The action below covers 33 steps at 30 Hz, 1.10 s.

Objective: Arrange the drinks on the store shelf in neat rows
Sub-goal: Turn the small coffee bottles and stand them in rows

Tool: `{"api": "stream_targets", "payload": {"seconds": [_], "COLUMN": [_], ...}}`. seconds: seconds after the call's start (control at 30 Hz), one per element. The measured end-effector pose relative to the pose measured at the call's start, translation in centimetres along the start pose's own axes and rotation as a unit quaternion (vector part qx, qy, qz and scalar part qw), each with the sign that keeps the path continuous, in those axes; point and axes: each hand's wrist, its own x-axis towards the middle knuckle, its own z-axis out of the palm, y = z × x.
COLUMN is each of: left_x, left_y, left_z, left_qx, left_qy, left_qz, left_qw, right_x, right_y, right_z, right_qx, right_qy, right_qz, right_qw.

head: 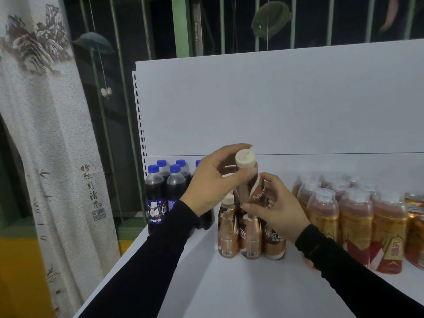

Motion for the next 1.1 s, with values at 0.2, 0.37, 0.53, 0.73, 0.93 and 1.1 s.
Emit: {"api": "stream_targets", "payload": {"seconds": [0.2,0.37,0.53,0.73,0.93,1.1], "left_x": [3.6,7.3,10.3,14.0,17.6,18.9], "left_y": [1.5,2.7,2.0,-0.5,-3.8,-7.6], "left_z": [-1.2,-1.2,0.0,1.3,2.8,3.9], "left_qx": [0.065,0.111,0.105,0.113,0.150,0.178], "left_qy": [-0.012,-0.126,-0.109,-0.039,0.031,0.029], "left_qz": [-0.028,-0.112,-0.103,-0.090,-0.091,-0.131], "left_qw": [0.997,0.979,0.983,0.989,0.984,0.975], "right_x": [-0.1,0.0,1.4,5.0,8.3,9.2], "right_y": [-0.9,-0.6,-0.2,1.9,3.7,5.5], "right_z": [-1.2,-2.9,-4.8,-9.7,-11.9,-12.5], "right_qx": [0.013,0.037,0.005,-0.304,-0.409,-0.395], "right_qy": [-0.062,-0.103,-0.080,-0.090,-0.161,-0.203], "right_qz": [-0.021,-0.001,0.024,0.035,0.126,0.164], "right_qw": [0.998,0.994,0.996,0.948,0.889,0.881]}}
